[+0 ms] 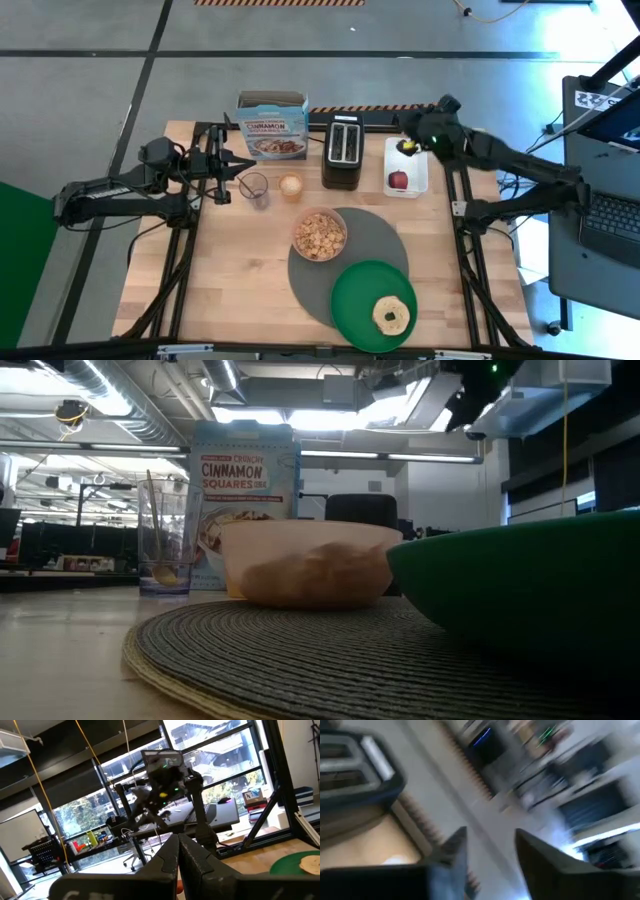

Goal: Arrange a breakfast setting
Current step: Put the red apple on the green plate

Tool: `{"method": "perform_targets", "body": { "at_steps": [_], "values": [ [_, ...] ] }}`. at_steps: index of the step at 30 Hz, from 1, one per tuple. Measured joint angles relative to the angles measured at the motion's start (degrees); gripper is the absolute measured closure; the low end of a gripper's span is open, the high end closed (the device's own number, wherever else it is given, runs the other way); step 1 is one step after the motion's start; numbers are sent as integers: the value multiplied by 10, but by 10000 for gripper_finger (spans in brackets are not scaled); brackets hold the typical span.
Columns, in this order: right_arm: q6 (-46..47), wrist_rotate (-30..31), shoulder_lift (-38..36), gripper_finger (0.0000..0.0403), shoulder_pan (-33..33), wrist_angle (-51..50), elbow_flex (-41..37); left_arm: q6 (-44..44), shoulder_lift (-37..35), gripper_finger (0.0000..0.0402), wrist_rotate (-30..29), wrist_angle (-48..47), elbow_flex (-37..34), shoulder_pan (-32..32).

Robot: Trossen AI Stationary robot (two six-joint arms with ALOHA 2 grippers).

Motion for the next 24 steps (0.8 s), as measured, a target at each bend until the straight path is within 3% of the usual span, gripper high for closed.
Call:
{"method": "perform_targets", "body": {
  "at_steps": [5, 7, 9, 11, 17, 24],
  "values": [
    [66, -124, 29, 123, -86, -66, 18, 0, 4, 401, 0, 0, 0, 0],
    [82, -142, 42, 57, -111, -68, 18, 0, 6, 401, 0, 1, 0, 0],
    [122, -146, 59, 18, -130, -80, 18, 0, 8, 401, 0, 2, 0, 0],
    [166, -154, 74, 27, -153, -104, 18, 0, 9, 401, 0, 2, 0, 0],
    [284, -222, 106, 104, -175, -117, 12, -3, 9, 401, 0, 1, 0, 0],
    [281, -420, 115, 142, -175, -123, 12, -1, 11, 401, 0, 1, 0, 0]
  ]
}}
